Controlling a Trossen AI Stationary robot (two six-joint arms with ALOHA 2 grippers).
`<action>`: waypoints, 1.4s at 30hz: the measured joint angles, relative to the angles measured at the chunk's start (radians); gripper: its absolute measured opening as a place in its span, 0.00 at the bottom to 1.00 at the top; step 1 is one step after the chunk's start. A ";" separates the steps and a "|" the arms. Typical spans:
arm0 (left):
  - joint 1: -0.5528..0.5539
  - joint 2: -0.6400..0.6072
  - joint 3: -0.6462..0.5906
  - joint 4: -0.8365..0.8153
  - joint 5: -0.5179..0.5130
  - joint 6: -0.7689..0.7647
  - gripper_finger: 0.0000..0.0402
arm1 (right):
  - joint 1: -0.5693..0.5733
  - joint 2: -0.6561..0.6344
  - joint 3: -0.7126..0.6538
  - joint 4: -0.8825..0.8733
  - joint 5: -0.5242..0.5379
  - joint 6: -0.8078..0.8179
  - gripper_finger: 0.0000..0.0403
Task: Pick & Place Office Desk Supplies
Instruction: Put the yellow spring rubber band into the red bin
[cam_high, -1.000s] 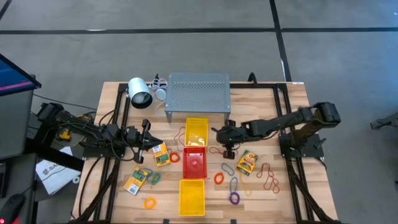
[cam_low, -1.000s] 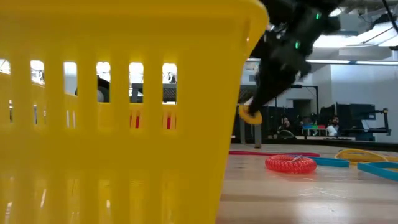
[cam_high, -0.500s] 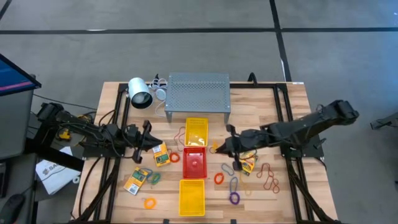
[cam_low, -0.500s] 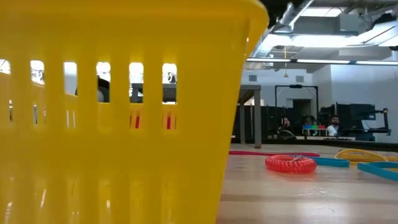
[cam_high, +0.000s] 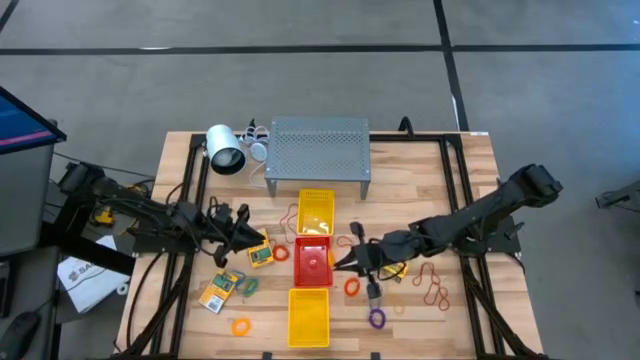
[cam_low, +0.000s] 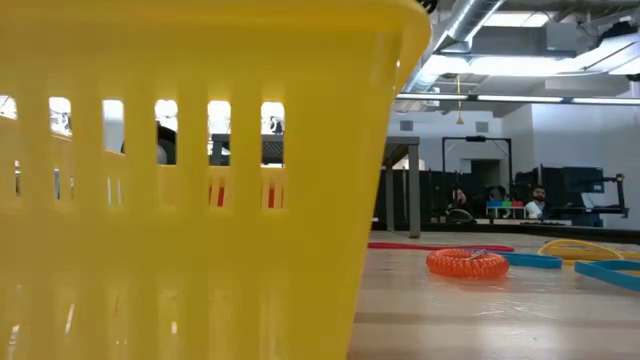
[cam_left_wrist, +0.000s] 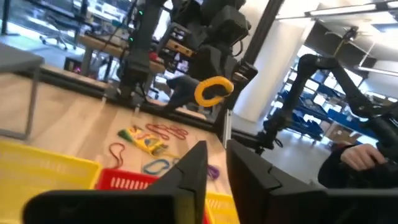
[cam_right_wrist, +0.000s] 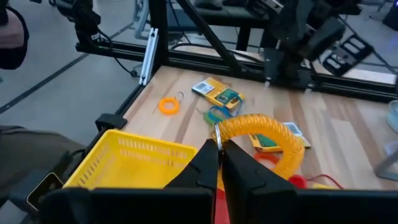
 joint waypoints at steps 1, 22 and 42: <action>0.000 0.026 0.000 0.029 0.020 0.000 0.20 | 0.000 0.015 0.000 0.022 -0.004 -0.006 0.01; 0.001 0.557 0.284 0.295 0.265 0.145 0.42 | -0.064 0.233 0.064 0.533 -0.380 -0.056 0.01; 0.046 0.611 0.389 0.283 0.372 0.167 0.42 | -0.146 0.258 0.105 0.540 -0.558 -0.072 0.01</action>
